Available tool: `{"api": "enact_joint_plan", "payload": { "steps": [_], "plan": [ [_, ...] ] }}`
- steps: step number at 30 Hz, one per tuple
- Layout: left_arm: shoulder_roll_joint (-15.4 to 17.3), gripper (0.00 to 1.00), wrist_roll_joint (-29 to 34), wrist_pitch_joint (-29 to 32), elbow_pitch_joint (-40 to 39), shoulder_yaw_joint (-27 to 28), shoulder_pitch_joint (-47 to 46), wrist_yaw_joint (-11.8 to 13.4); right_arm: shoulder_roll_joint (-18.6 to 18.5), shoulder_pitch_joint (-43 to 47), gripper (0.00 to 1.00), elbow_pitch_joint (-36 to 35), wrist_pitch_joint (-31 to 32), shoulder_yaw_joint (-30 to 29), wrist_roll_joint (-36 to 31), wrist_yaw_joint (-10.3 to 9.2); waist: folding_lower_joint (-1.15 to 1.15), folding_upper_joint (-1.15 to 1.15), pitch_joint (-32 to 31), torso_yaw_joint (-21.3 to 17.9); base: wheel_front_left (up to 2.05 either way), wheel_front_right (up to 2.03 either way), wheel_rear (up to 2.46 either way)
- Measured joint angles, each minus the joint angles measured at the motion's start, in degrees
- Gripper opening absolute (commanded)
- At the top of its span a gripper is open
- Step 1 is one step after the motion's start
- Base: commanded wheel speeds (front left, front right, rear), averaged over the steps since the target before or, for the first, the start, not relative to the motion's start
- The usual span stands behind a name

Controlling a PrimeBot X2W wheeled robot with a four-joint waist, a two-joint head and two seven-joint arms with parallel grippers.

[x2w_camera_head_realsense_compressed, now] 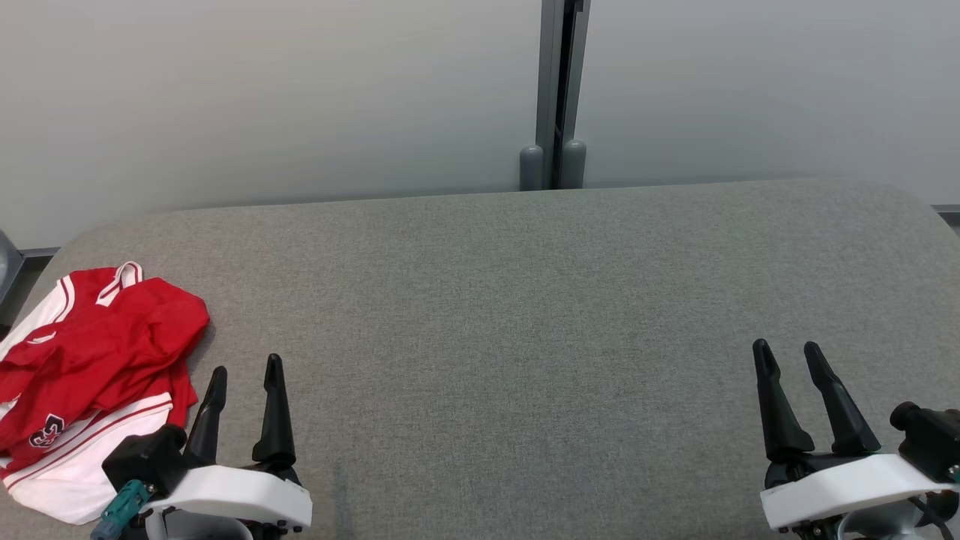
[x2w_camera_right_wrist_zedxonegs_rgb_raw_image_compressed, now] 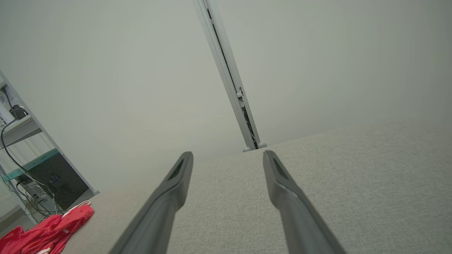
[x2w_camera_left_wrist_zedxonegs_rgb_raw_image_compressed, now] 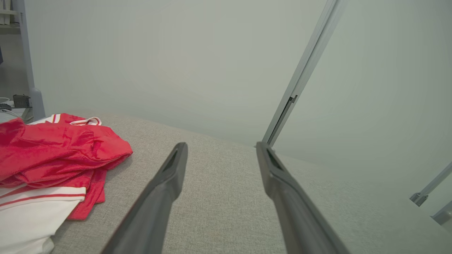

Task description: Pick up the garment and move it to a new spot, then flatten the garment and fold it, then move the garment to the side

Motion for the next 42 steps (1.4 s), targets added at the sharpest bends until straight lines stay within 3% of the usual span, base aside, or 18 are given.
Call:
{"api": "enact_joint_plan", "payload": {
  "steps": [42],
  "plan": [
    [-0.01, 1.00, 15.70, -4.87, -0.26, -2.46, 0.01, 2.18, 0.23, 1.45, 1.00, -2.31, -1.63, 2.10, -16.80, 0.16, 0.00, 0.00, -1.44, 0.01, 0.00, 0.00, 0.00]
  ]
}}
